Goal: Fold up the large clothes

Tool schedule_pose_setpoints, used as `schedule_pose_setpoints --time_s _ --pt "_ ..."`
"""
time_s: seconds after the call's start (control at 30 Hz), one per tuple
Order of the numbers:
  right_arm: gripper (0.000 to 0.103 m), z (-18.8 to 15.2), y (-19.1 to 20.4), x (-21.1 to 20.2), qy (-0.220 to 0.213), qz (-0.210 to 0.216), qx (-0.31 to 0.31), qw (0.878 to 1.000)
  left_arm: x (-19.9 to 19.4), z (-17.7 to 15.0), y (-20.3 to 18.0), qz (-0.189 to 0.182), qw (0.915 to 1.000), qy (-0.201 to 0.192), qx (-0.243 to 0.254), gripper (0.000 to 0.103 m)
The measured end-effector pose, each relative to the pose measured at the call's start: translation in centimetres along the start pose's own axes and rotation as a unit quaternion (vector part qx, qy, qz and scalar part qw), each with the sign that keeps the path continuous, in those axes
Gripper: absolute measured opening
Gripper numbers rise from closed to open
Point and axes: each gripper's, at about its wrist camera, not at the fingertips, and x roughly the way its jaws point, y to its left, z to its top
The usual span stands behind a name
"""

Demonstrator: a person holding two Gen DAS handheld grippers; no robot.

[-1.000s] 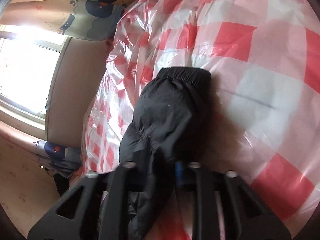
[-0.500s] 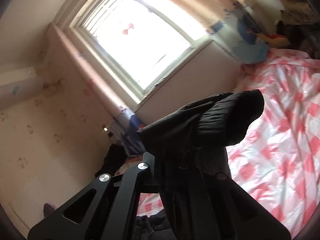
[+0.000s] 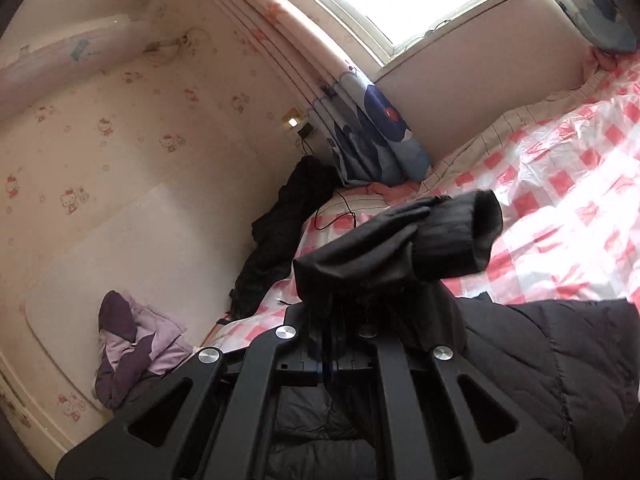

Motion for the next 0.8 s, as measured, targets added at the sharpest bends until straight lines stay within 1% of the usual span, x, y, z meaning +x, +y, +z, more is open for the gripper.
schedule_pose_setpoints --time_s 0.03,0.07,0.1,0.17,0.23,0.27,0.3,0.33,0.37,0.4,0.43,0.47,0.5,0.53,0.57,0.6,0.63,0.67,0.7,0.73,0.77,0.8 --pt "0.003 -0.5 -0.1 -0.2 -0.004 0.0 0.0 1.0 1.5 1.1 -1.8 -0.002 0.9991 0.002 0.043 0.096" --pt "0.003 -0.9 -0.5 -0.7 -0.007 0.001 0.004 1.0 2.7 1.8 -3.0 0.005 0.9977 0.007 0.068 0.096" --pt "0.003 -1.3 -0.7 -1.2 -0.009 0.001 0.008 1.0 4.9 2.7 -4.7 0.02 0.9945 0.018 0.101 0.096" --pt "0.004 -1.6 -1.3 -2.5 -0.021 0.005 0.013 1.0 8.6 3.8 -7.2 0.039 0.9883 0.037 0.142 0.096" --pt "0.004 -1.8 -1.8 -4.1 -0.035 0.006 0.009 0.999 13.0 4.2 -9.8 0.066 0.9756 0.071 0.197 0.096" --pt "0.004 -1.7 -2.3 -4.9 -0.041 0.006 0.009 0.999 14.2 4.0 -10.5 0.078 0.9706 0.081 0.213 0.096" --pt "0.004 -1.8 -3.0 -5.6 -0.047 0.008 0.015 0.999 16.1 3.8 -11.3 0.094 0.962 0.098 0.237 0.096" --pt "0.004 -1.8 -3.6 -6.0 -0.05 0.009 0.021 0.998 17.3 3.6 -11.7 0.098 0.9565 0.112 0.251 0.092" --pt "0.004 -2.0 -4.3 -6.4 -0.052 0.009 0.026 0.998 18.3 3.5 -11.7 0.096 0.9546 0.126 0.252 0.084" --pt "0.004 -2.1 -4.9 -6.7 -0.054 0.008 0.029 0.998 19.0 3.7 -11.2 0.068 0.9588 0.147 0.234 0.048" --pt "0.004 -2.1 -5.4 -6.9 -0.056 0.007 0.033 0.998 19.1 4.2 -10.3 0.063 0.9647 0.154 0.204 0.018" --pt "0.004 -2.4 -6.1 -7.2 -0.058 0.007 0.038 0.998 18.9 4.9 -9.4 0.071 0.9691 0.151 0.182 0.012" --pt "0.004 -2.5 -6.6 -7.4 -0.061 0.009 0.043 0.997 18.1 6.0 -7.9 0.06 0.9778 0.137 0.147 0.01" --pt "0.004 -2.6 -7.1 -7.7 -0.065 0.009 0.049 0.997 17.1 7.0 -6.3 0.047 0.9849 0.124 0.112 0.008" --pt "0.004 -2.7 -7.4 -7.9 -0.065 0.009 0.051 0.997 16.2 7.7 -5.1 0.041 0.9891 0.112 0.087 0.007" --pt "0.004 -2.7 -7.6 -8.0 -0.066 0.008 0.052 0.996 14.3 9.0 -2.7 0.034 0.9945 0.088 0.047 0.007" --pt "0.004 -2.6 -7.7 -8.2 -0.068 0.007 0.052 0.996 12.6 9.9 -0.8 0.025 0.9973 0.067 0.018 0.007" --pt "0.004 -2.5 -7.6 -8.3 -0.071 0.008 0.05 0.996 10.7 10.7 1.2 0.013 0.9988 0.046 -0.011 0.007" --pt "0.004 -2.3 -7.2 -8.3 -0.074 0.009 0.045 0.996 7.8 11.7 4.2 0.003 0.9987 0.016 -0.047 0.007" --pt "0.004 -2.0 -6.6 -8.1 -0.076 0.008 0.035 0.996 4.9 12.4 7.1 -0.004 0.997 -0.014 -0.076 0.007" --pt "0.004 -1.8 -5.8 -7.8 -0.076 0.009 0.025 0.997 3.3 12.6 8.6 -0.007 0.9955 -0.031 -0.09 0.007" --pt "0.004 -1.6 -4.7 -7.1 -0.075 0.01 0.01 0.997 0.4 12.9 11.3 -0.002 0.992 -0.058 -0.112 0.007"
